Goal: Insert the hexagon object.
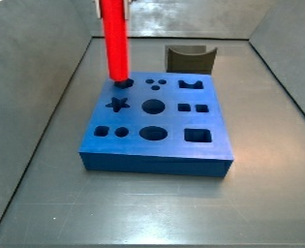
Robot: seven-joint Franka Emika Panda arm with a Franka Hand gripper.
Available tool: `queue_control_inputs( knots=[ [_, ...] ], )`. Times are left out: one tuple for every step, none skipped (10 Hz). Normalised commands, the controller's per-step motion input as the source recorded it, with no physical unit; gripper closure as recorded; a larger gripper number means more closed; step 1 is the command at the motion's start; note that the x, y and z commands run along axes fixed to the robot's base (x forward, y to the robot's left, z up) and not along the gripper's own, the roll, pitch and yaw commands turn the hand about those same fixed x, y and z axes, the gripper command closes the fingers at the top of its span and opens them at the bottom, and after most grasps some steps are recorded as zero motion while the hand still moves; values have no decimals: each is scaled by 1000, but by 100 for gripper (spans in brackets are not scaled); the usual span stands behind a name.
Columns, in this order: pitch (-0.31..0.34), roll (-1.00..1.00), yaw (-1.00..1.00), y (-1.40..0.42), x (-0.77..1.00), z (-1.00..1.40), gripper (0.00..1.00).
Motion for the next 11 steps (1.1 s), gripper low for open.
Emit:
queue_control_inputs(
  knots=[
    [0,0,0,0,211,-397,100],
    [20,10,0,-211,289,-311,100],
    [24,31,0,-254,274,-280,100],
    [0,20,0,-211,266,-354,100],
    [0,43,0,-183,263,-451,100],
    [-26,56,0,-146,109,-769,100],
    [-59,153,69,-217,0,-1000,100],
    [-51,326,169,-366,-140,-734,100],
    [-64,431,229,-383,-223,-509,100],
    [-96,0,23,0,-89,0,100],
    [0,0,0,0,0,0,100]
  ],
)
